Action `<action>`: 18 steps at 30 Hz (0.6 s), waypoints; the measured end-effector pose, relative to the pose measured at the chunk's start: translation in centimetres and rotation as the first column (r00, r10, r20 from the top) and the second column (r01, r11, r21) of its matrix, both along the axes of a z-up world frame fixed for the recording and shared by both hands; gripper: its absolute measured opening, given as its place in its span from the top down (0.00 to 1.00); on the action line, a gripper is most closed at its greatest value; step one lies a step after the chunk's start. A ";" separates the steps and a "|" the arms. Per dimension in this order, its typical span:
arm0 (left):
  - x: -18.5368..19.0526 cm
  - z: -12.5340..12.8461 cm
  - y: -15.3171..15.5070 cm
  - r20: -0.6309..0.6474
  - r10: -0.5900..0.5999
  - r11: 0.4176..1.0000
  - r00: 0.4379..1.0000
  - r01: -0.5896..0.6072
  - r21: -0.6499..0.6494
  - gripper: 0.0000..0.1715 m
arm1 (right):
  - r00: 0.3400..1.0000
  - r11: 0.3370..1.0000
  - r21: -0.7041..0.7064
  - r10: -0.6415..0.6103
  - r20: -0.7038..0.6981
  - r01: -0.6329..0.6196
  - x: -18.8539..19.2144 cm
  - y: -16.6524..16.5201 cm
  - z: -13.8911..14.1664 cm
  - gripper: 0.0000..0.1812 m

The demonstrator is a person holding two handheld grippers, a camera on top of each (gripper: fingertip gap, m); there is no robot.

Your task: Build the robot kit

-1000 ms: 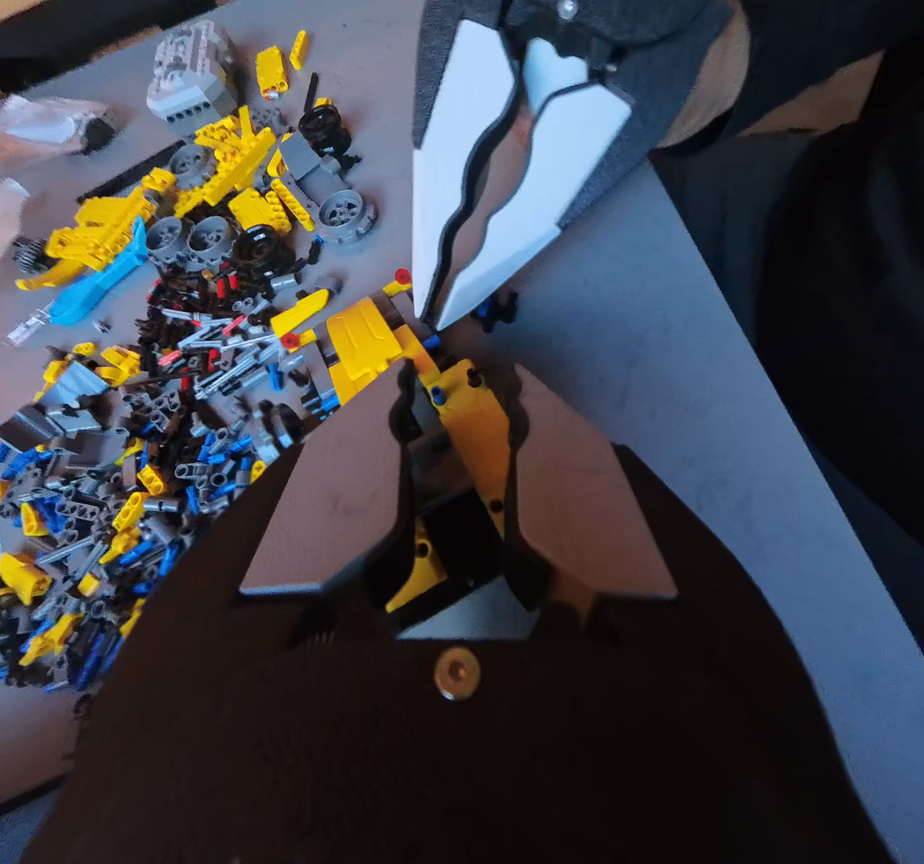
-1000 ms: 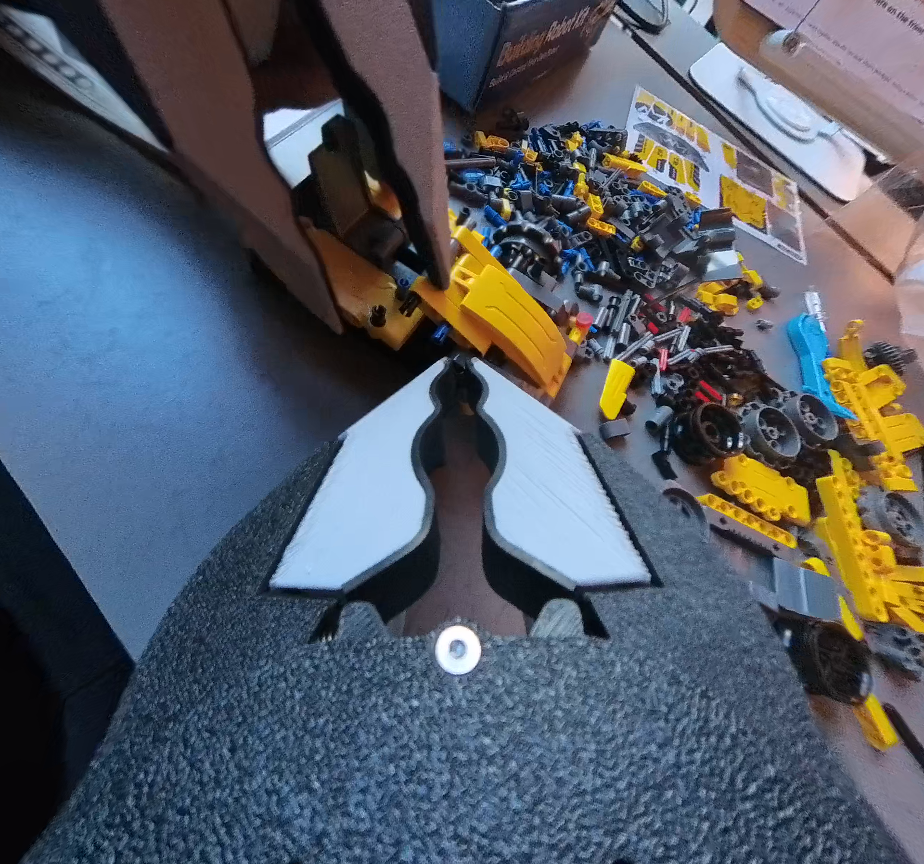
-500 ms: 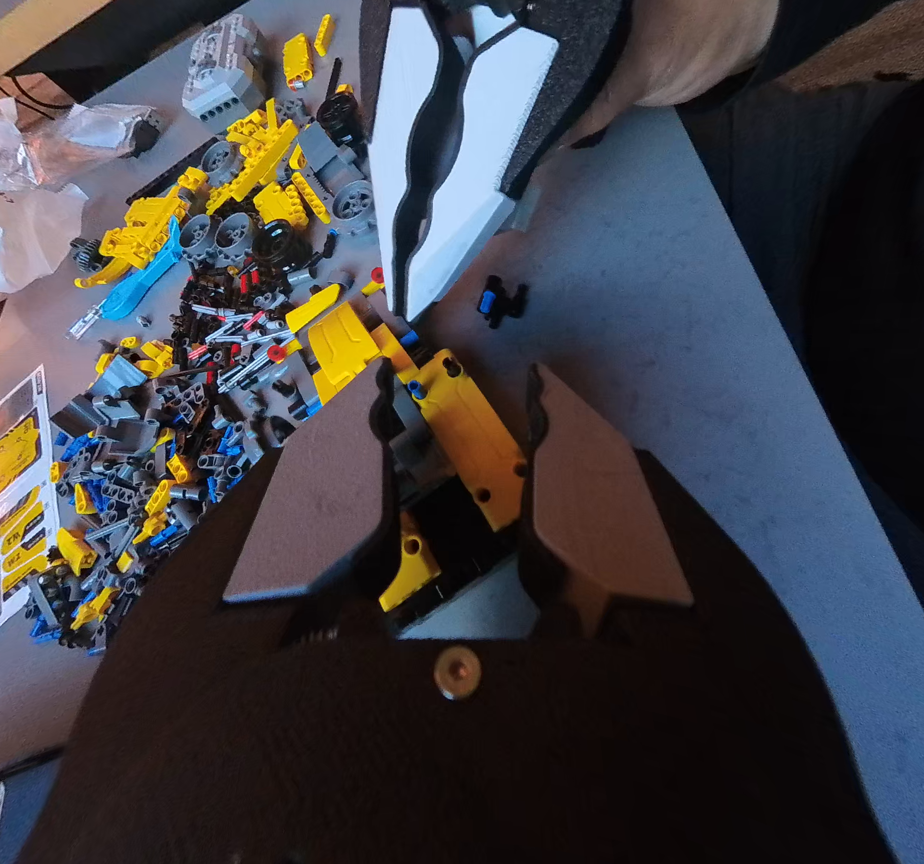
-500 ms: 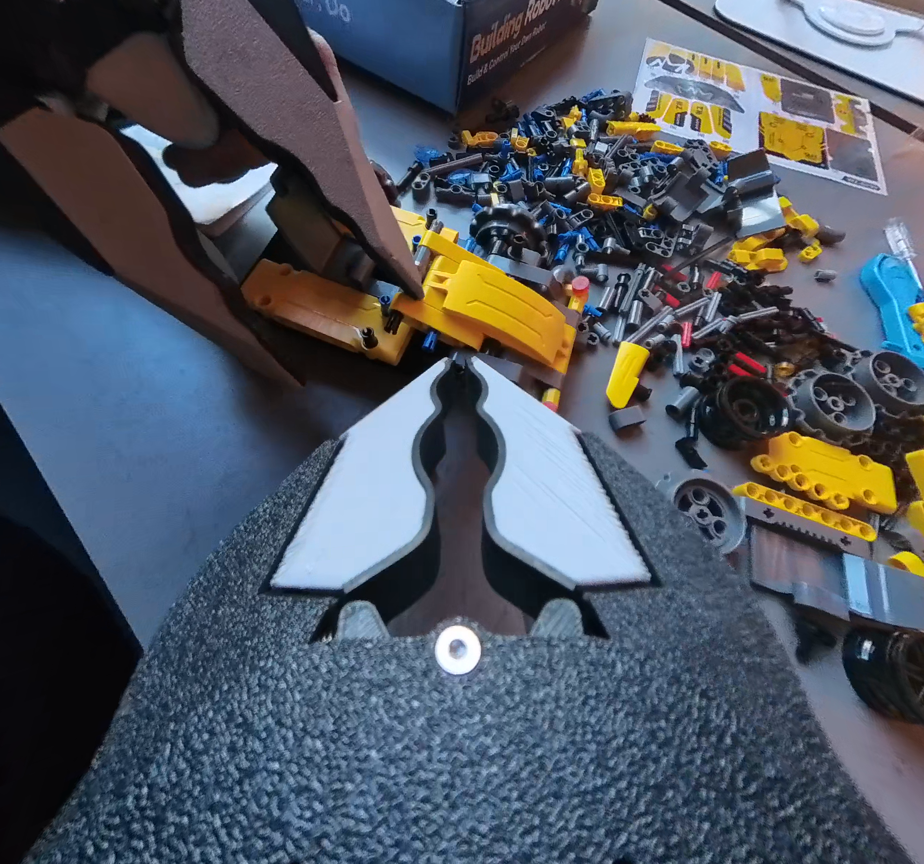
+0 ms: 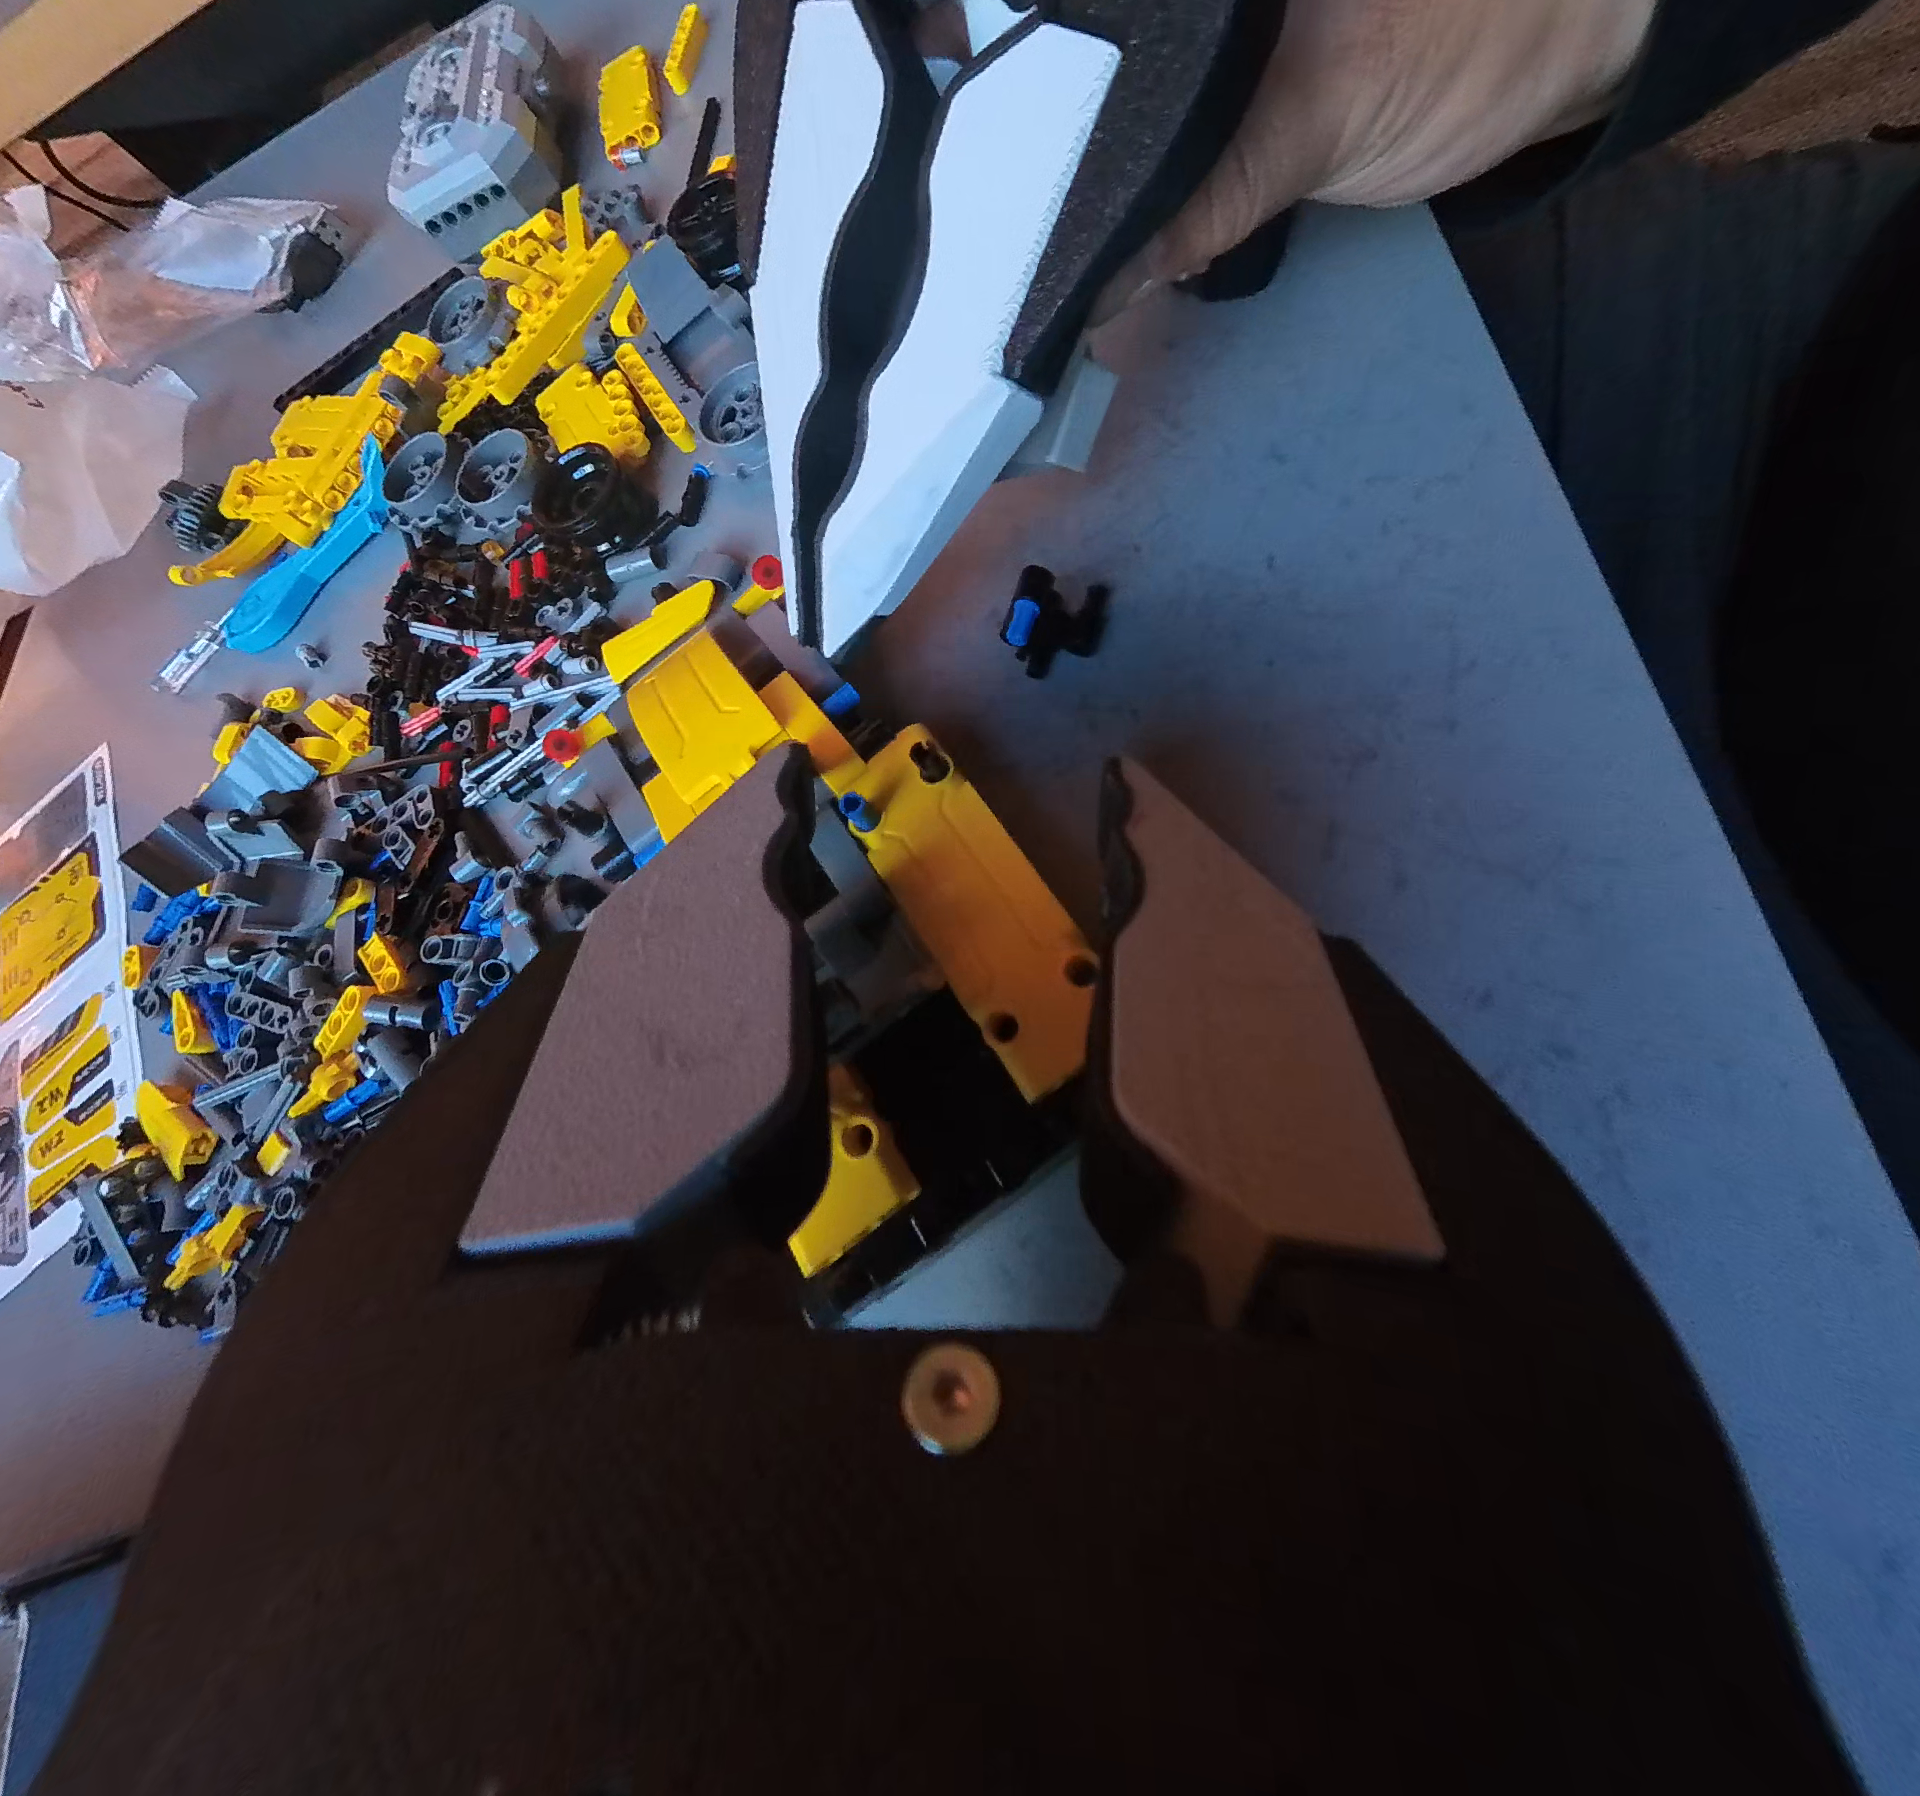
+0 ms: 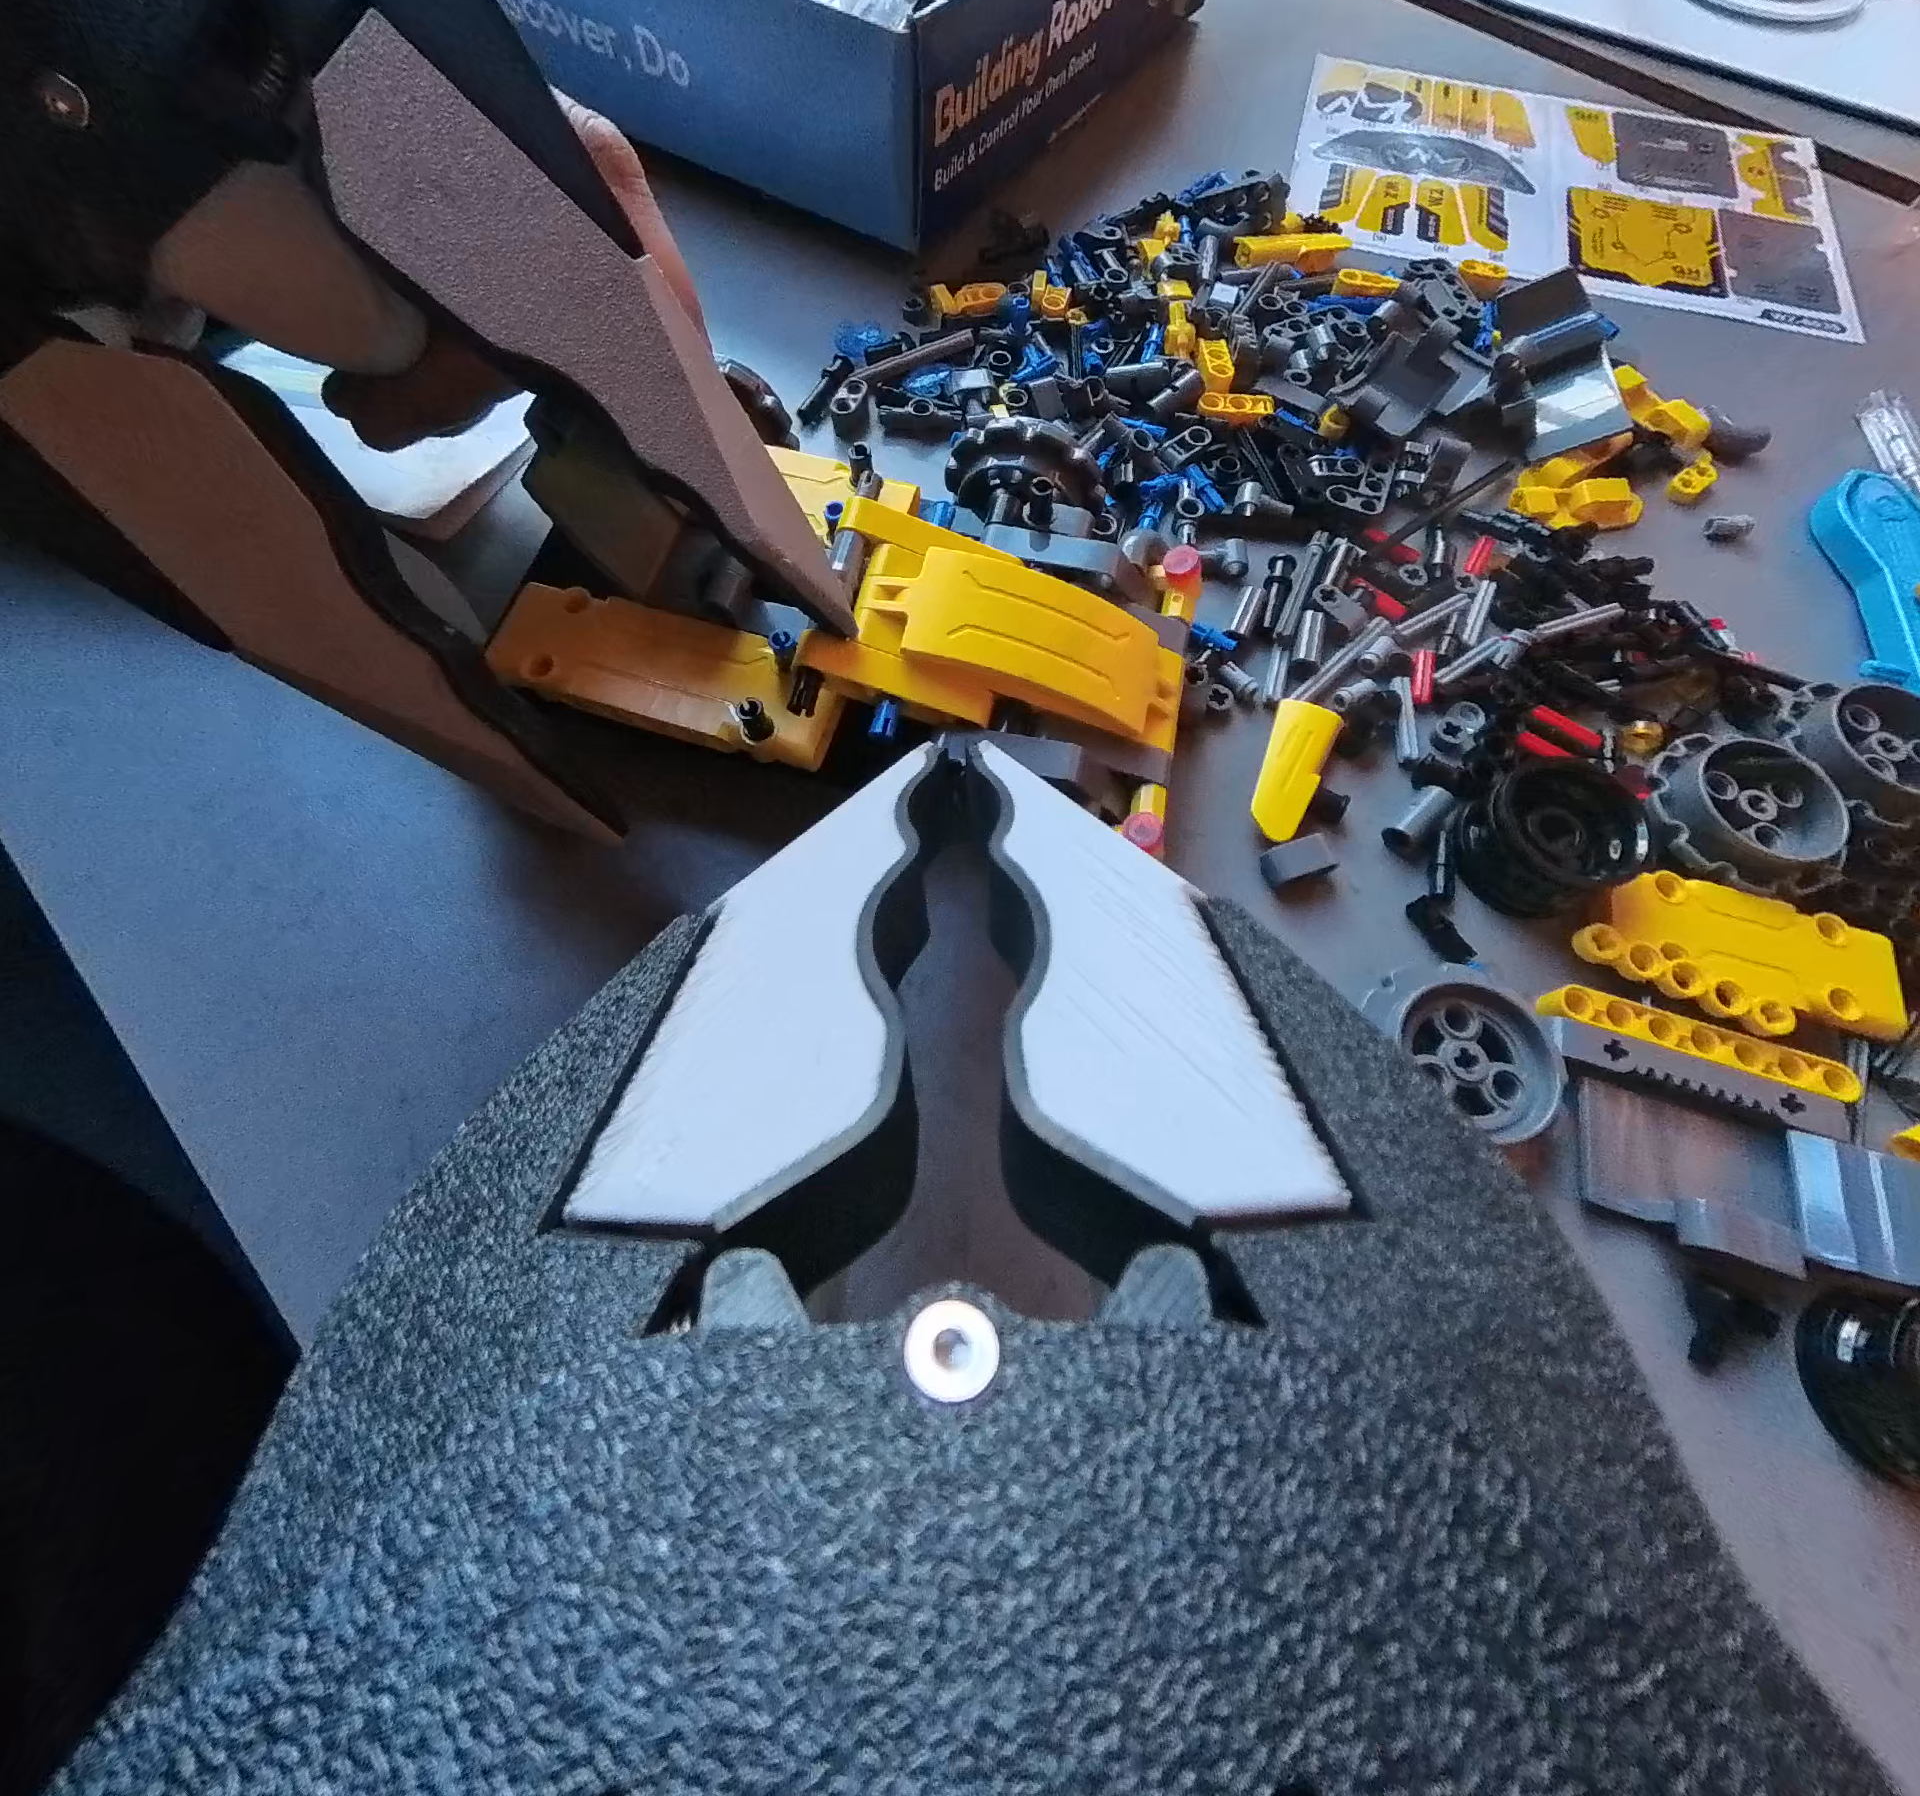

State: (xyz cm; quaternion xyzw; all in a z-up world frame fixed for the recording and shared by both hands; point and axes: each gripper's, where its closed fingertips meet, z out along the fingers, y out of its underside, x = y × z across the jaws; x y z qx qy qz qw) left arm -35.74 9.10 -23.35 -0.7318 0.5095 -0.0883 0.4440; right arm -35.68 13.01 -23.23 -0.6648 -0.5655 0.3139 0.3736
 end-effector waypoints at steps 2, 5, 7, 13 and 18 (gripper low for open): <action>0.0 0.0 0.0 -0.001 0.001 1.000 1.000 -0.001 -0.003 0.70 | 1.000 1.000 -0.022 -0.004 -0.009 0.004 0.0 0.1 0.1 0.99; 0.0 0.0 0.1 0.002 0.007 1.000 1.000 -0.007 -0.007 0.70 | 1.000 0.998 -0.056 -0.002 -0.014 0.001 0.0 0.1 0.1 0.99; 0.0 0.0 0.1 0.005 0.007 1.000 1.000 -0.007 -0.007 0.70 | 1.000 0.998 -0.059 0.001 -0.011 -0.002 0.0 0.1 0.0 0.98; -0.1 0.1 0.2 0.004 0.016 1.000 1.000 -0.015 -0.020 0.72 | 1.000 0.998 -0.065 0.006 -0.009 -0.006 -0.1 0.0 0.0 0.98; -0.2 0.1 0.3 0.035 0.030 0.998 0.999 -0.028 -0.049 0.74 | 1.000 0.999 0.042 0.014 0.024 -0.015 -0.1 0.0 0.0 0.98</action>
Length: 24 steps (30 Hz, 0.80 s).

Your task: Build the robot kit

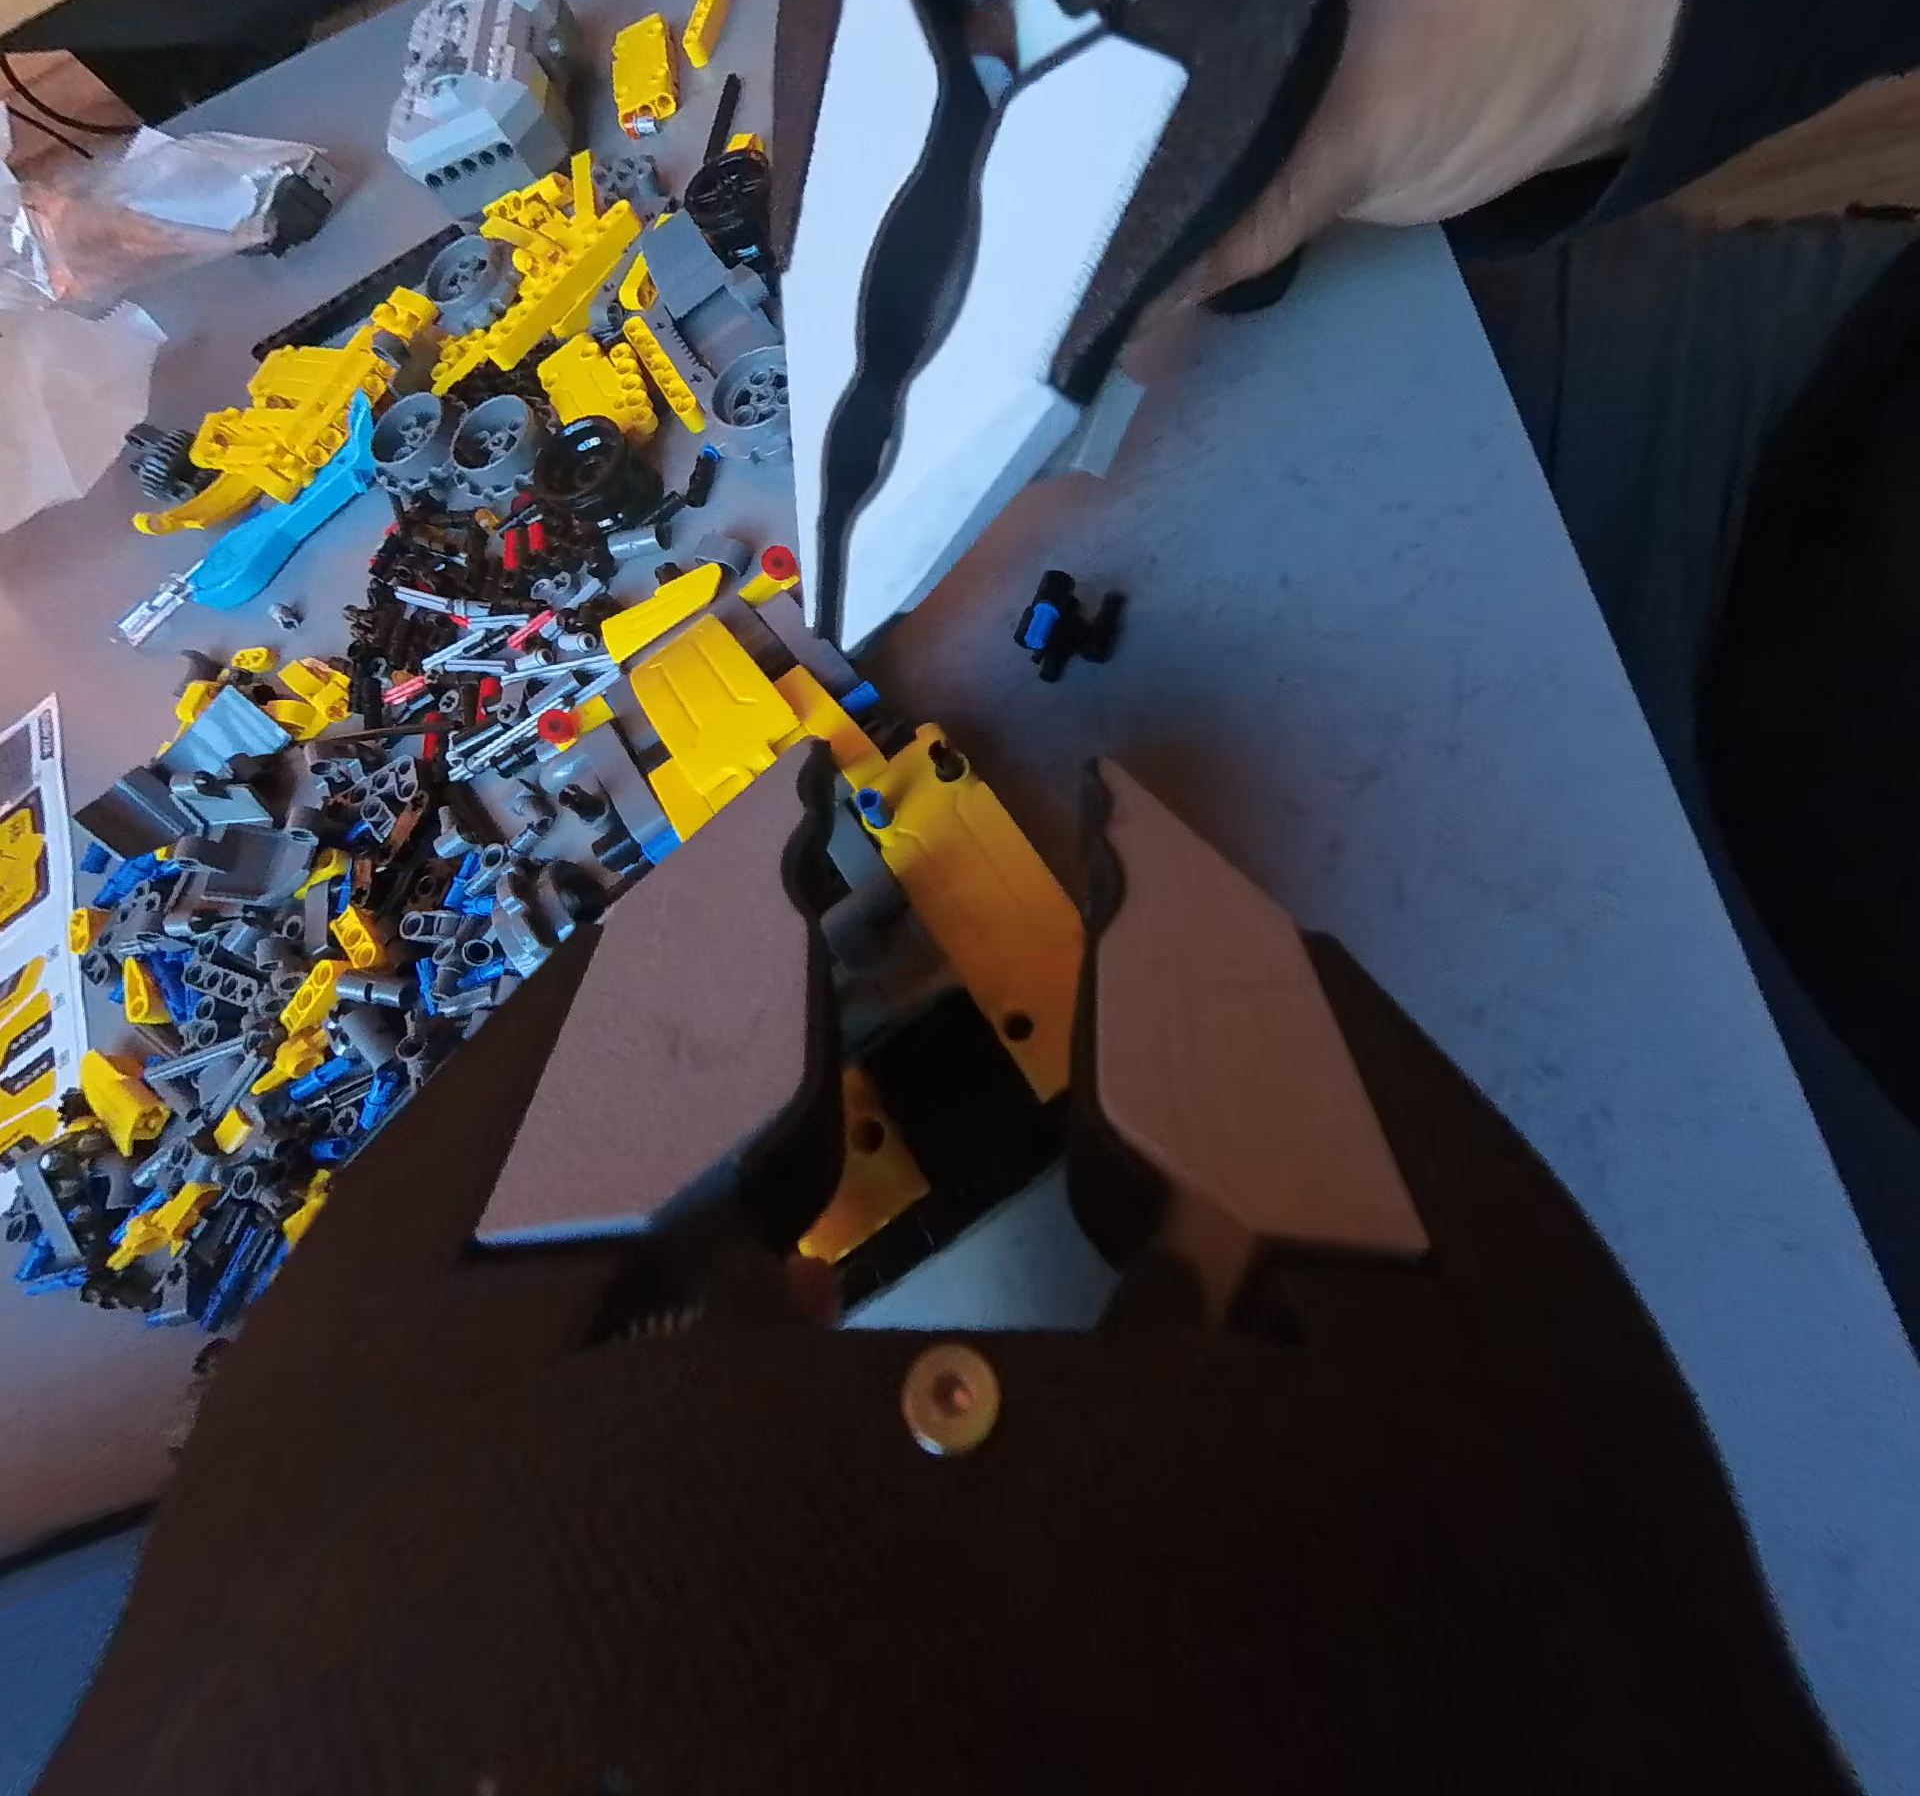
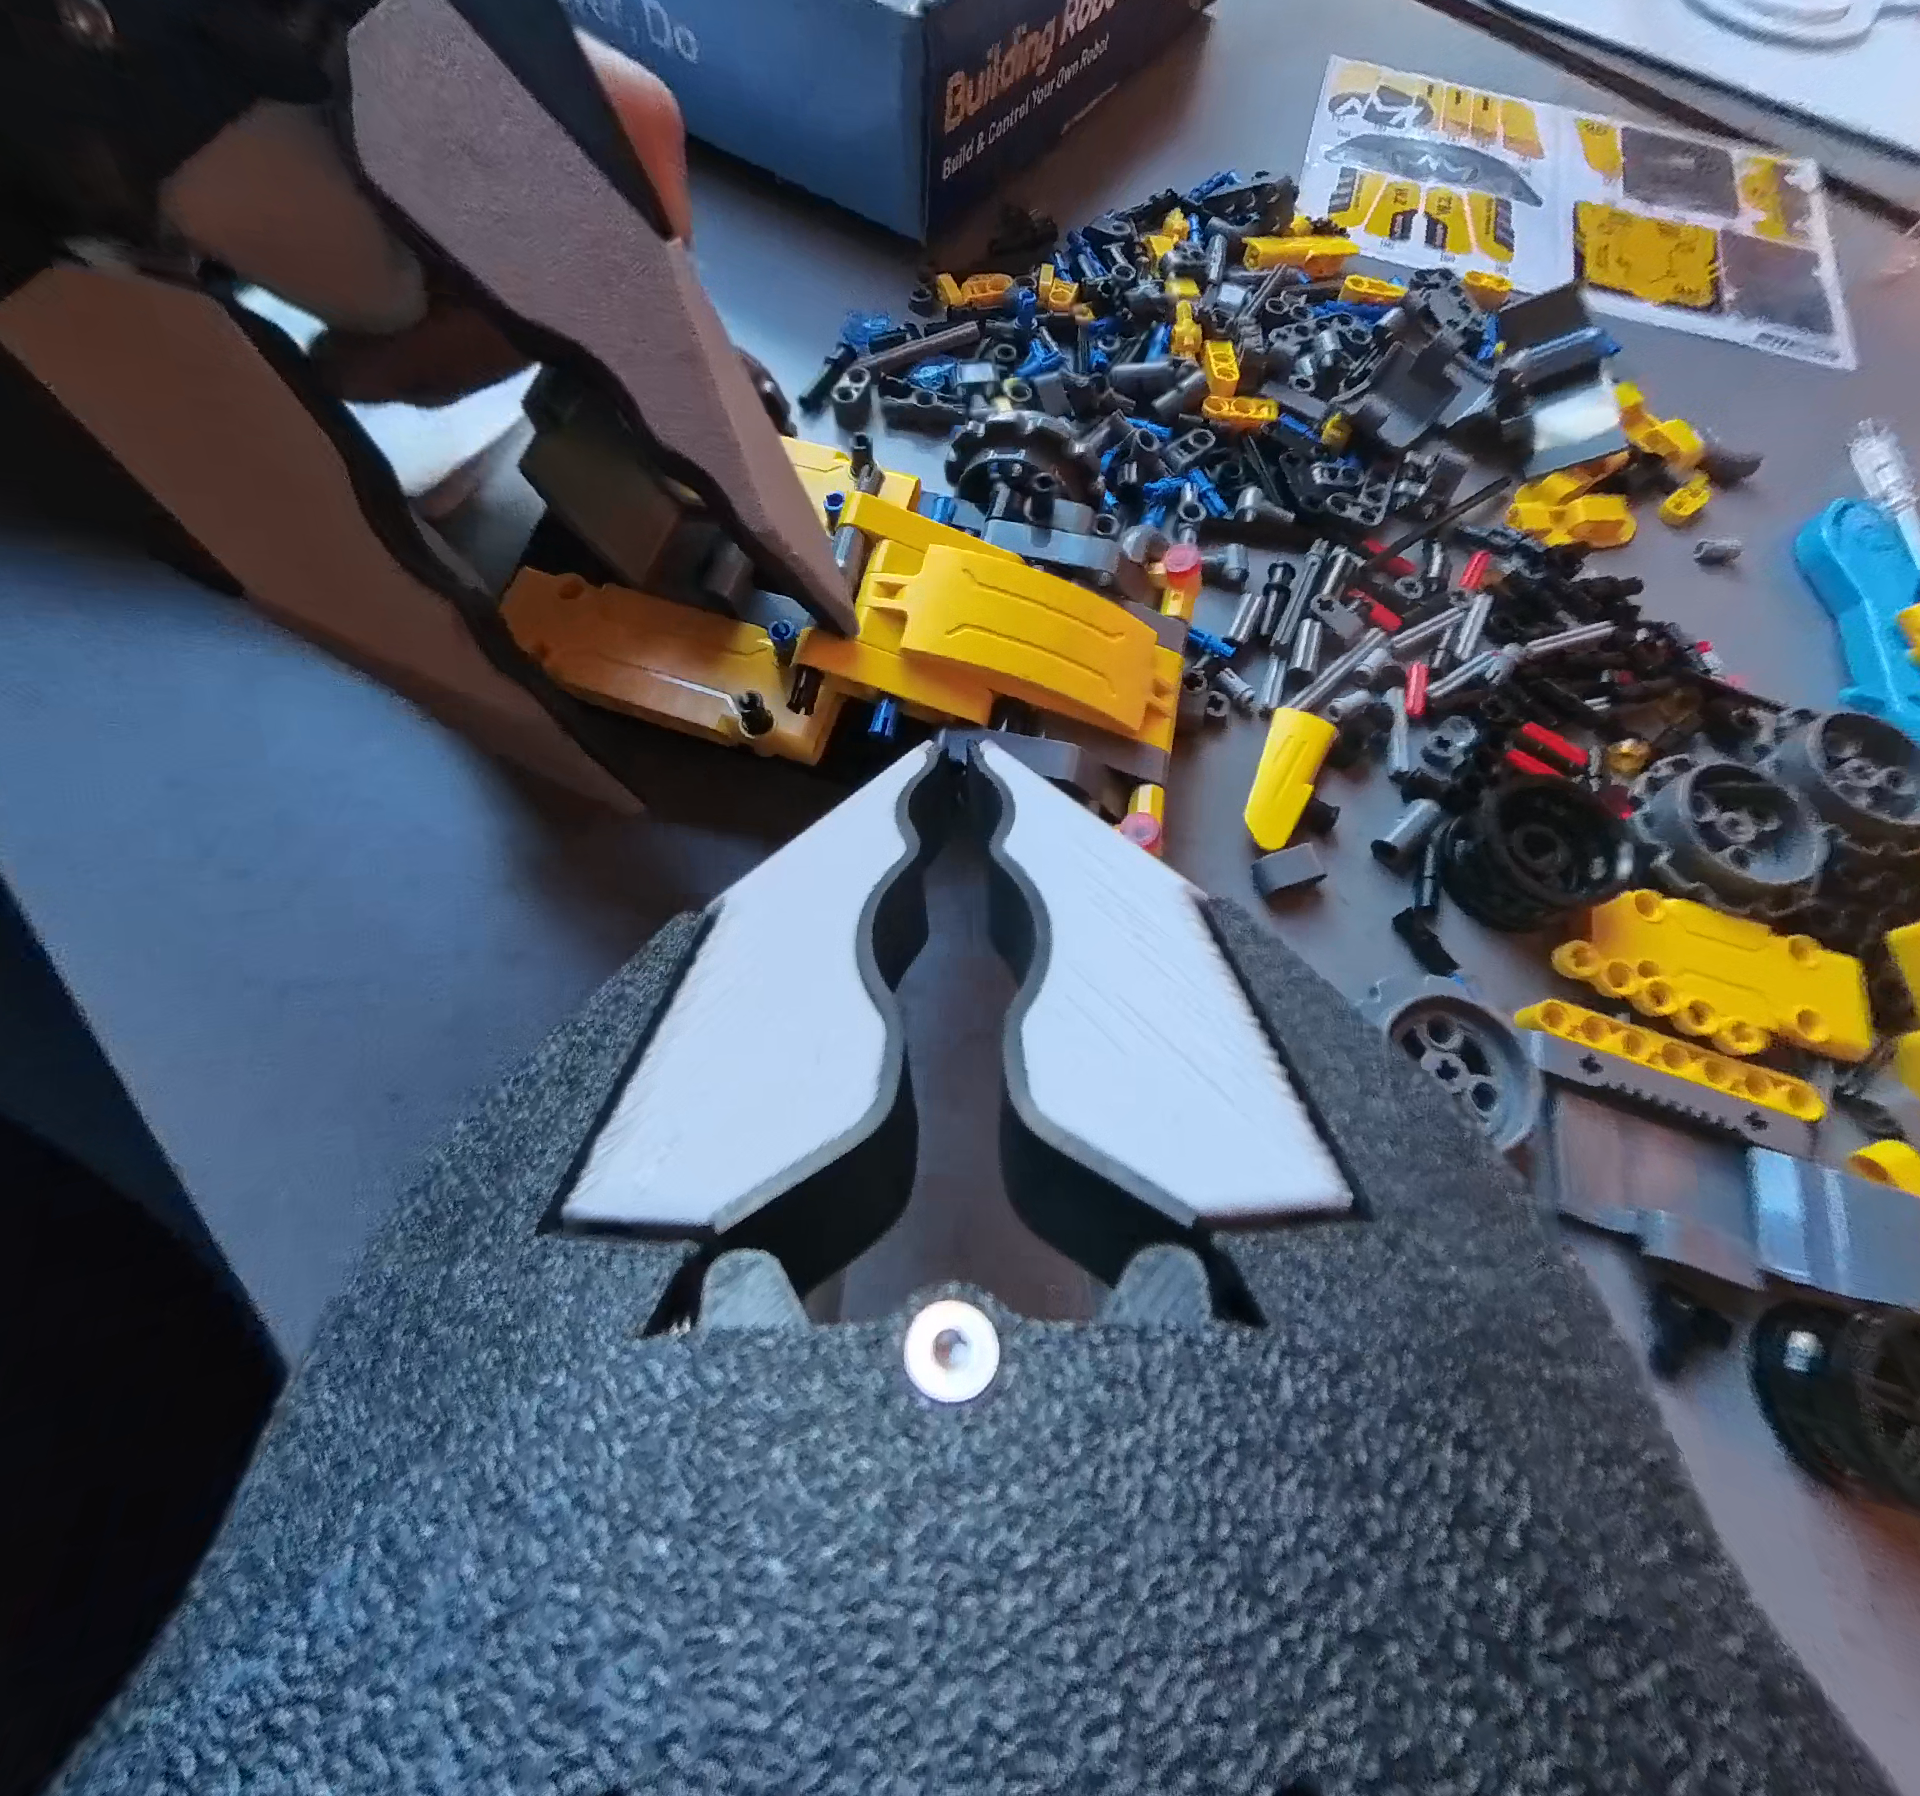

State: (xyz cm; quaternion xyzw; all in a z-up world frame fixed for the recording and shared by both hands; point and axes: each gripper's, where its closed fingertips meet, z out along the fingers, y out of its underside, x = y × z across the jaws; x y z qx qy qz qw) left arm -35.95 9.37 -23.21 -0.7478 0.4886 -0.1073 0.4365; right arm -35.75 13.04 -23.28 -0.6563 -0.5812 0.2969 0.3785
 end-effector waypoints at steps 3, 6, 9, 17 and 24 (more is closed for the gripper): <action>0.1 0.1 0.0 0.010 0.005 1.000 1.000 -0.005 0.002 0.74 | 1.000 0.988 0.154 -0.015 0.026 0.010 0.0 0.1 0.0 0.98; 0.1 0.1 0.0 0.016 0.008 1.000 1.000 -0.008 0.001 0.74 | 0.998 0.971 0.239 -0.010 0.062 -0.005 0.1 0.1 -0.2 0.96; 0.1 0.1 0.0 0.025 0.011 1.000 1.000 -0.011 -0.004 0.74 | 0.997 0.961 0.275 -0.006 0.082 -0.017 0.2 0.3 -0.4 0.96; -0.1 -0.1 0.0 0.015 0.011 1.000 1.000 -0.011 -0.024 0.75 | 0.997 0.970 0.240 0.003 0.083 -0.023 0.0 0.4 -0.4 0.98; -0.2 -0.2 0.3 0.012 0.023 0.999 1.000 -0.022 -0.032 0.75 | 0.999 0.992 0.128 -0.012 0.037 0.007 0.0 0.8 -0.2 0.98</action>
